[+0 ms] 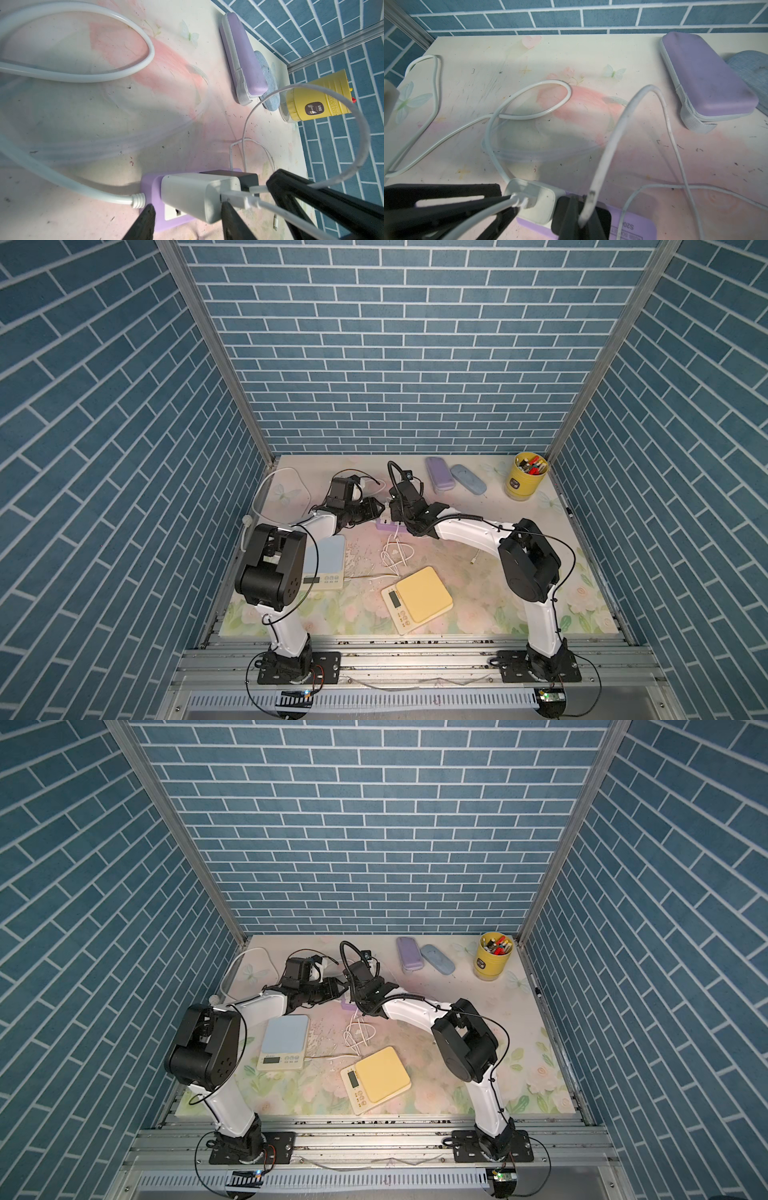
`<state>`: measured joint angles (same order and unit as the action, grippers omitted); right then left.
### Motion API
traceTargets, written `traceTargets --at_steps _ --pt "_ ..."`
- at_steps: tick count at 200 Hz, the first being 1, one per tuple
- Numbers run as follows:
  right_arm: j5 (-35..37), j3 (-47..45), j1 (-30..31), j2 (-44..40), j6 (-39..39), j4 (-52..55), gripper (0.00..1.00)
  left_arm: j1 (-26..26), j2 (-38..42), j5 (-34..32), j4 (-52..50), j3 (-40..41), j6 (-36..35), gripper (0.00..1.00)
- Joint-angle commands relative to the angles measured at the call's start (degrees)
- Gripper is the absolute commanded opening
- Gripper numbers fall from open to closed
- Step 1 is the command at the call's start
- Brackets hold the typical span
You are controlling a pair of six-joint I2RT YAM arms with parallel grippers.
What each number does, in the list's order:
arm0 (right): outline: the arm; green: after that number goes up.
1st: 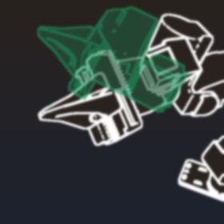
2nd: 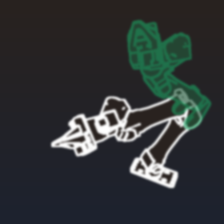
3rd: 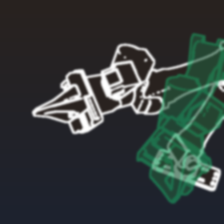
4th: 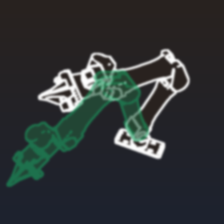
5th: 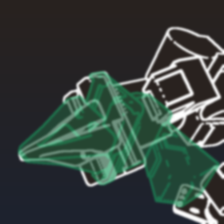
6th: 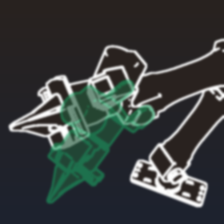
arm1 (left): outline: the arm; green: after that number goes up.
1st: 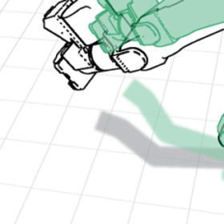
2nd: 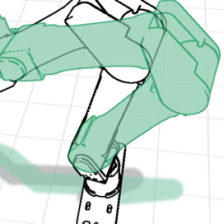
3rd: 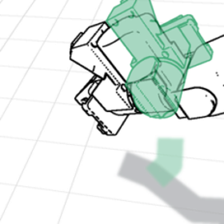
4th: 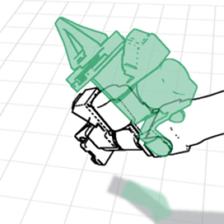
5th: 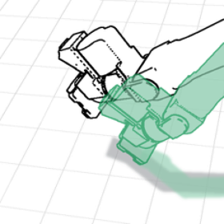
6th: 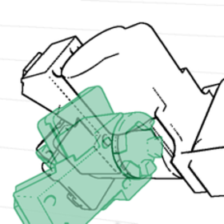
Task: Charge the electronic scale
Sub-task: Insert the charging cable into the plug.
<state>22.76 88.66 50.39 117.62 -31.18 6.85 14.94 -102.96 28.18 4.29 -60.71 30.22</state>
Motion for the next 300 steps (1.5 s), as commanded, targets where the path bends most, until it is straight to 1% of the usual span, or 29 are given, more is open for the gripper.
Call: traceTargets --at_steps 1,21,46,88,156,182,189,195,218,243,265,288,295,300 --pt "1.3 -0.8 0.8 1.0 -1.8 7.4 0.0 1.6 -1.5 1.3 -3.6 0.8 -0.4 0.54" --pt "1.8 -0.7 0.8 0.8 -3.0 7.8 0.0 1.6 -1.5 1.3 -3.7 0.9 -0.4 0.54" --pt "0.3 -1.3 1.0 1.2 -4.3 8.0 0.0 1.6 -1.5 1.3 -3.7 0.9 -0.3 0.54" --pt "-2.3 -5.1 2.1 1.9 -6.7 8.3 0.0 1.6 -1.4 1.5 -3.7 0.9 -0.3 0.54" --pt "-8.3 -8.4 3.9 6.8 -10.1 13.6 0.0 1.6 -1.4 1.6 -3.2 1.2 0.6 0.54" --pt "-8.8 -9.8 4.1 7.6 -11.3 14.3 0.0 1.6 -1.2 1.6 -3.0 1.4 0.9 0.53" --pt "-9.0 -9.8 4.1 7.6 -11.4 14.7 0.0 1.6 -1.2 1.6 -3.1 1.5 0.8 0.54" --pt "-9.6 -9.7 4.2 9.6 -11.4 15.1 0.0 1.6 -1.1 1.5 -3.0 1.6 0.9 0.54" --pt "-11.9 -9.4 4.5 12.0 -11.2 16.0 0.0 1.6 -0.4 1.2 -3.0 2.1 1.0 0.53" --pt "-13.4 -9.6 4.6 13.3 -10.4 16.8 0.0 1.6 0.4 0.6 -3.3 2.4 0.7 0.54" --pt "-13.0 -9.6 4.6 13.2 -10.3 17.6 0.0 1.6 1.0 0.4 -3.3 2.4 0.7 0.54" --pt "-9.5 -9.7 4.2 9.6 -10.4 19.6 0.0 1.6 2.5 0.3 -4.5 2.0 -0.3 0.56" --pt "-8.3 -9.6 3.9 8.5 -10.4 20.4 0.05 1.6 3.3 0.0 -5.3 1.7 -1.1 0.57" --pt "-7.2 -9.3 3.6 5.9 -10.5 21.4 0.1 1.6 4.0 -0.4 -5.9 1.4 -1.5 0.58"
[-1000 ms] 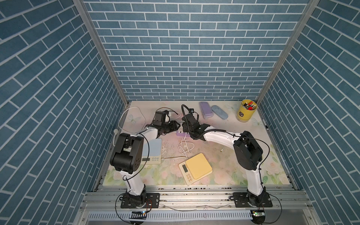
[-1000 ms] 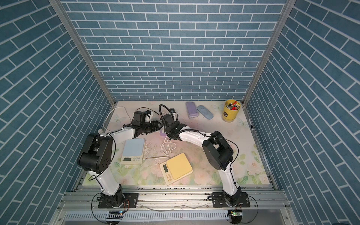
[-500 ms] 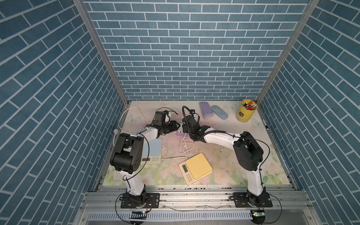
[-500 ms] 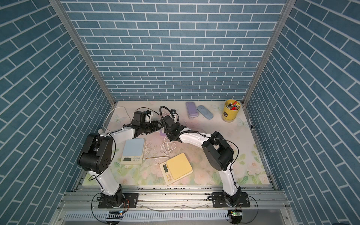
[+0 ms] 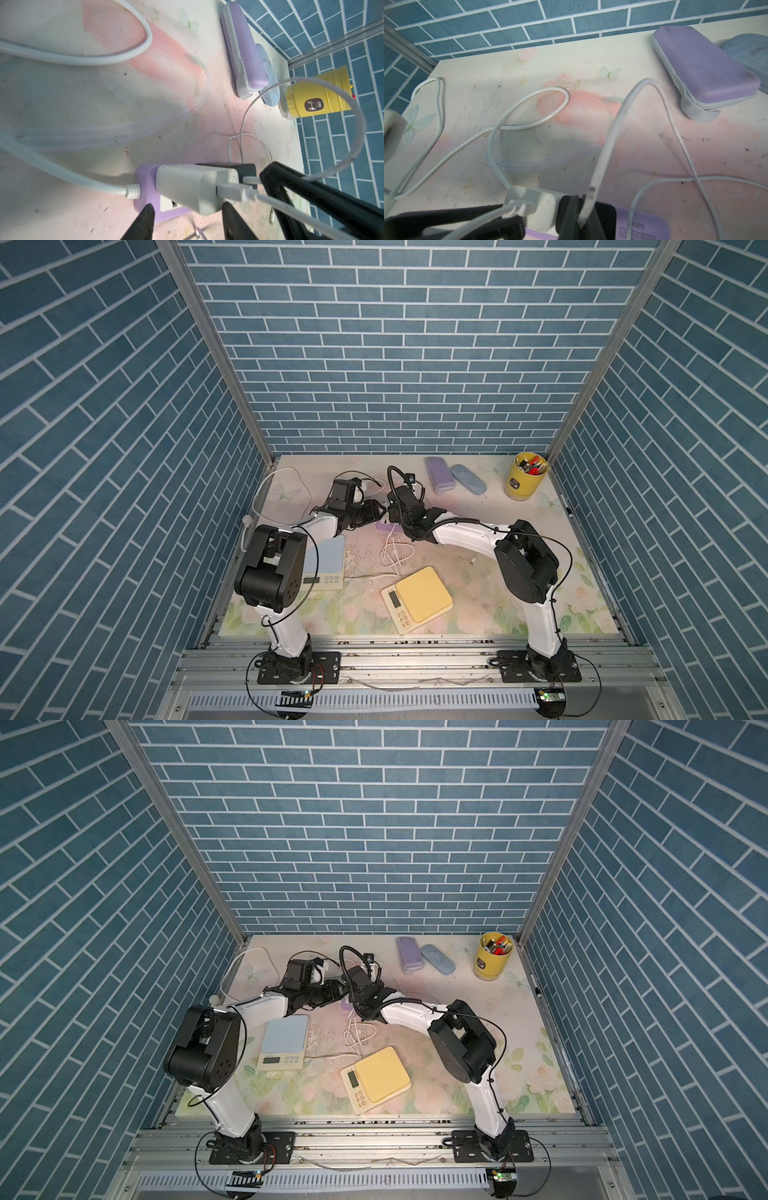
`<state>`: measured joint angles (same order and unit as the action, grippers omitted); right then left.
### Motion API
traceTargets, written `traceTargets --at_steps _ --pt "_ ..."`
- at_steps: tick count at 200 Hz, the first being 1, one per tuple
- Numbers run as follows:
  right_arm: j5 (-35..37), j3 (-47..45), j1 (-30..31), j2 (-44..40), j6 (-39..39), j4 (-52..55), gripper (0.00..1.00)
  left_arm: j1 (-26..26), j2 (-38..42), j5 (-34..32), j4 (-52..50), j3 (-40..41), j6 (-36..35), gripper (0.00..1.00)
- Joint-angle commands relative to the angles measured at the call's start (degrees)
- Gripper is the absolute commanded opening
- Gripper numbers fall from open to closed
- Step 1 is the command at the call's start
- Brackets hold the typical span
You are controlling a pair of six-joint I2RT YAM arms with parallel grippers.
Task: Charge the electronic scale
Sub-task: Insert the charging cable into the plug, then adjust the electronic scale at the center of the board.
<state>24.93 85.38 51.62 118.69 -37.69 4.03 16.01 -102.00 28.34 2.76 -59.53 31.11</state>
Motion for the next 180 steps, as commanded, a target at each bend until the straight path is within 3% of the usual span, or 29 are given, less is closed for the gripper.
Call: traceTargets --at_steps 1,31,62,86,115,145,180 --pt "-9.3 -6.0 2.3 4.6 -4.1 24.3 0.11 0.5 3.1 -0.6 -4.4 0.2 -2.6 0.58" --pt "-6.9 -5.0 -0.3 -4.6 -4.7 24.8 0.35 0.4 7.1 -3.3 -9.6 -2.1 -7.0 0.59" --pt "-5.6 0.1 -2.5 -8.6 -1.8 27.5 0.49 0.3 10.8 -7.7 -16.8 -5.0 -11.9 0.62" --pt "-5.8 1.2 -3.6 -10.6 -0.6 29.7 0.53 0.2 15.0 -11.1 -21.6 -5.6 -15.2 0.64" --pt "-5.6 -3.5 -5.0 -16.3 -1.2 30.2 0.54 2.2 22.3 -14.3 -27.1 -4.1 -20.7 0.64" --pt "-5.9 -10.7 -9.0 -23.6 -3.3 32.4 0.55 13.0 30.5 -24.5 -32.2 -0.7 -26.3 0.66" --pt "-9.3 -20.4 -17.4 -29.1 -3.8 36.3 0.57 33.4 32.5 -38.6 -34.5 3.2 -28.3 0.67"
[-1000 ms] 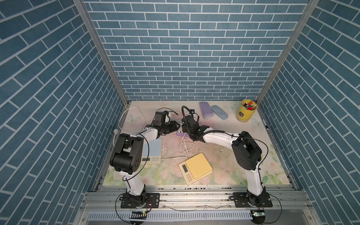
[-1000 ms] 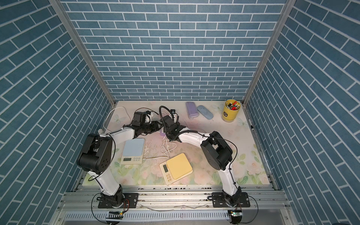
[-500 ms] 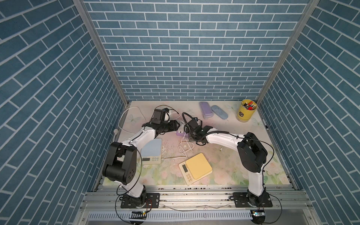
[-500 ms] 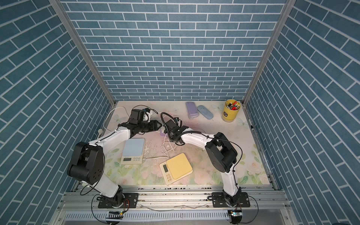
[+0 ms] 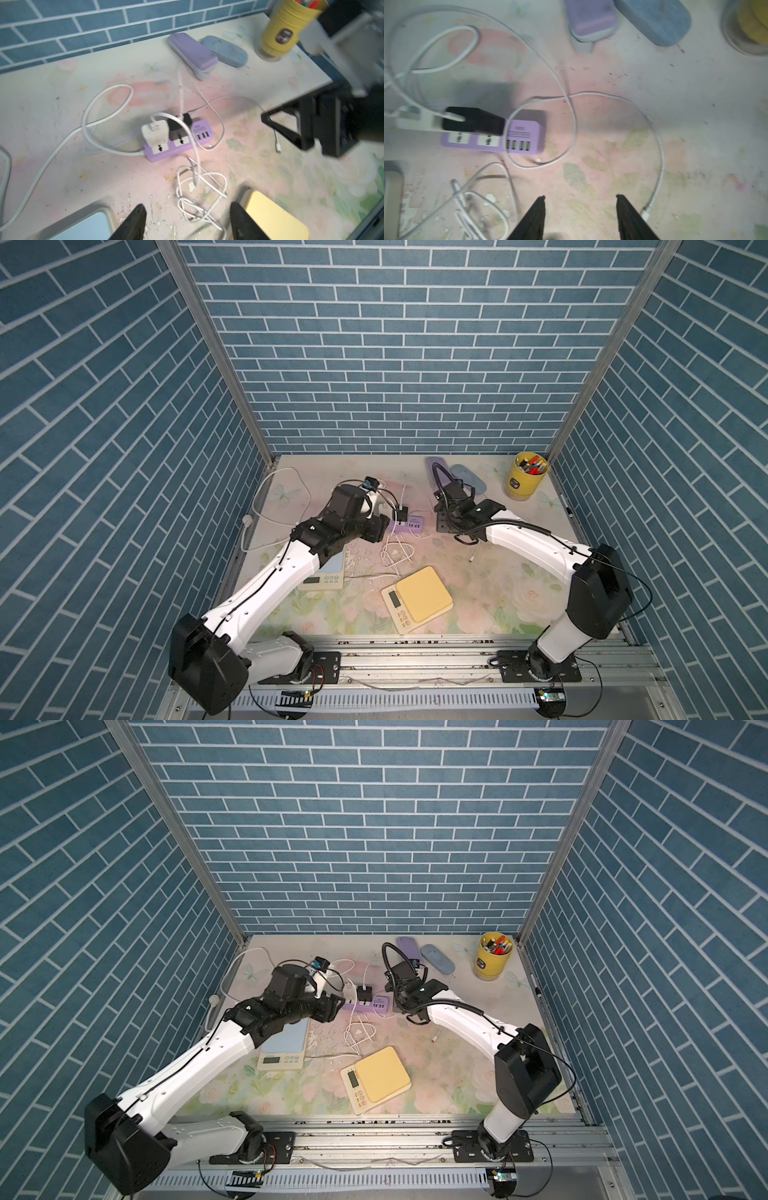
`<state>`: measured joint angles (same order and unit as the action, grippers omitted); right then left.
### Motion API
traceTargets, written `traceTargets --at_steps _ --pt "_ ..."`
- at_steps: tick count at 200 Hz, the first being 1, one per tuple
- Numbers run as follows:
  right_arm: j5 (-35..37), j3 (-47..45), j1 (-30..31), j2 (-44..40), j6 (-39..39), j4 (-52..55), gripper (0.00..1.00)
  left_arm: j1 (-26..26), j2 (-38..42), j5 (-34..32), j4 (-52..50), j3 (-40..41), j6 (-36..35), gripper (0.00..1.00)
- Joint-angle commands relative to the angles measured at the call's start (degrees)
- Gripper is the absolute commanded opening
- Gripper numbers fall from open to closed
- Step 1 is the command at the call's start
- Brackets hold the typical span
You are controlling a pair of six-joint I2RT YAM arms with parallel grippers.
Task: Charge the electronic scale
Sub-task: Adjust the electronic scale at the center of the board.
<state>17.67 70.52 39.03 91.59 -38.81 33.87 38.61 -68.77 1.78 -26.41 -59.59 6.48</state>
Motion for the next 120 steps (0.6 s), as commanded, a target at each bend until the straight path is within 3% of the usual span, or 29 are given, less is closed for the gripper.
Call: traceTargets --at_steps 1,30,64,120 --pt "-2.2 -5.8 -5.1 -2.2 -2.7 6.5 0.57 11.4 -0.9 -12.3 -5.3 3.4 -3.7 0.68" --pt "-6.3 -14.7 -12.4 -6.0 -2.6 6.3 0.59 26.5 -8.0 -18.8 -3.6 4.4 -3.7 0.69" --pt "-11.8 -21.3 -17.3 -8.0 -1.6 2.3 0.6 37.7 -20.5 -20.4 -2.5 -0.5 -6.6 0.7" --pt "-15.1 -19.3 -18.1 -3.8 -0.4 -0.2 0.6 39.9 -32.9 -26.0 -4.3 -6.3 -9.4 0.73"
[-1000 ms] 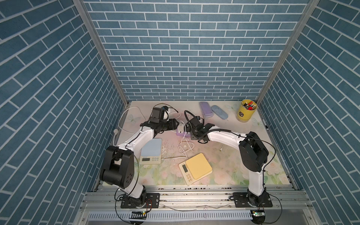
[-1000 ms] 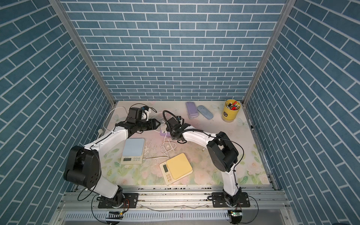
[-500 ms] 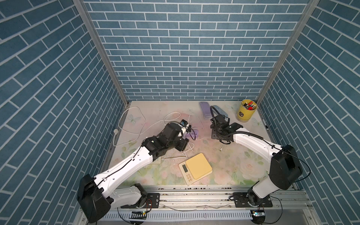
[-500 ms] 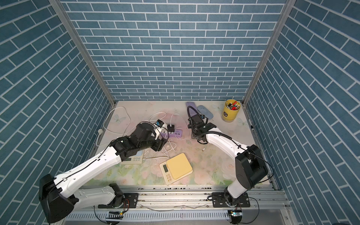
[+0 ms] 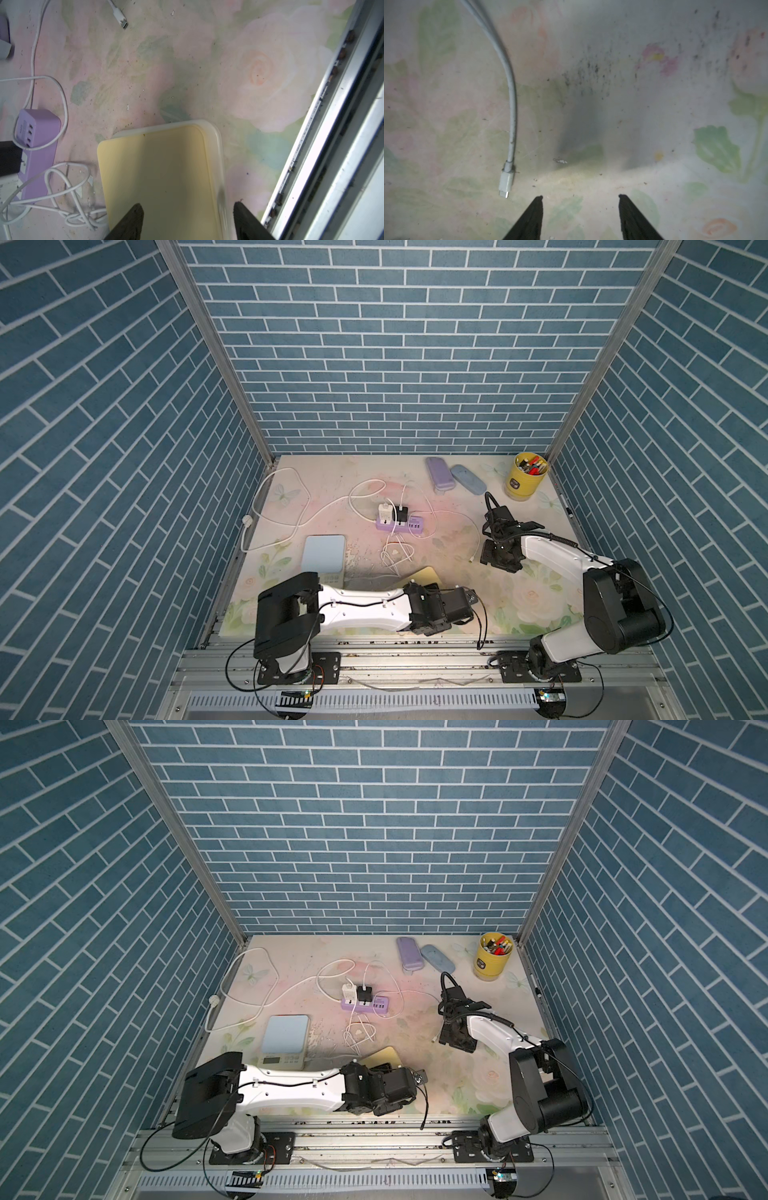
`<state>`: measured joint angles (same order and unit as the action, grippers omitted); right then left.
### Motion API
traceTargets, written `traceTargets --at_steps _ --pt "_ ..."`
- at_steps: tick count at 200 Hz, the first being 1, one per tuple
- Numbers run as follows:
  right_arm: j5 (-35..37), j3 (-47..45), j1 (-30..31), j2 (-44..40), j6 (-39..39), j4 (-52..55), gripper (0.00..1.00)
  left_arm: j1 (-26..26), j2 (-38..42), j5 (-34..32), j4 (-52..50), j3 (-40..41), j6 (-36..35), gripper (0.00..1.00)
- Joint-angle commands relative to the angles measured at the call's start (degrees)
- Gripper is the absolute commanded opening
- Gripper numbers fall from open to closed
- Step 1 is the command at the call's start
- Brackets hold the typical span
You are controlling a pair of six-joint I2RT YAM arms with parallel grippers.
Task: Charge the electronic scale
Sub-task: Adjust the electronic scale at the center of the board.
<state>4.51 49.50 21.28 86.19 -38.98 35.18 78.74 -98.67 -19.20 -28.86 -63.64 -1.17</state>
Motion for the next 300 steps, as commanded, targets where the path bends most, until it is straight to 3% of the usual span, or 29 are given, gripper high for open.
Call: traceTargets --at_steps 1,39,86,119,165,213,251,300 --pt "-1.9 1.8 -0.3 1.7 -0.2 -1.5 0.6 -0.2 -3.2 -5.1 -1.8 -2.3 -1.7 0.72" --pt "-2.4 5.2 -1.1 4.4 1.0 -1.9 0.6 -2.0 -9.1 -9.1 -2.6 -7.4 -2.0 0.74" --pt "-6.2 9.4 -2.4 10.2 2.7 -3.0 0.53 -9.0 -15.0 -10.5 -4.5 -14.4 -1.8 0.74" --pt "-8.9 10.5 -3.1 14.3 3.3 -3.5 0.37 -14.2 -17.5 -5.1 -3.7 -19.4 -1.8 0.74" --pt "-12.0 9.8 -4.1 15.9 3.3 -4.4 0.0 -19.8 -17.2 4.3 -1.2 -24.9 0.4 0.75" --pt "-18.0 6.6 -5.6 10.6 -0.8 -10.8 0.0 -21.8 -10.6 12.9 8.6 -20.3 1.4 0.74" --pt "-19.8 4.8 -5.7 4.2 -4.5 -13.7 0.0 -22.7 -5.9 19.2 15.9 -15.4 6.0 0.74" --pt "-21.8 0.9 -5.6 -2.6 -10.2 -18.0 0.0 -24.0 -8.2 26.8 22.8 -13.7 14.6 0.69"
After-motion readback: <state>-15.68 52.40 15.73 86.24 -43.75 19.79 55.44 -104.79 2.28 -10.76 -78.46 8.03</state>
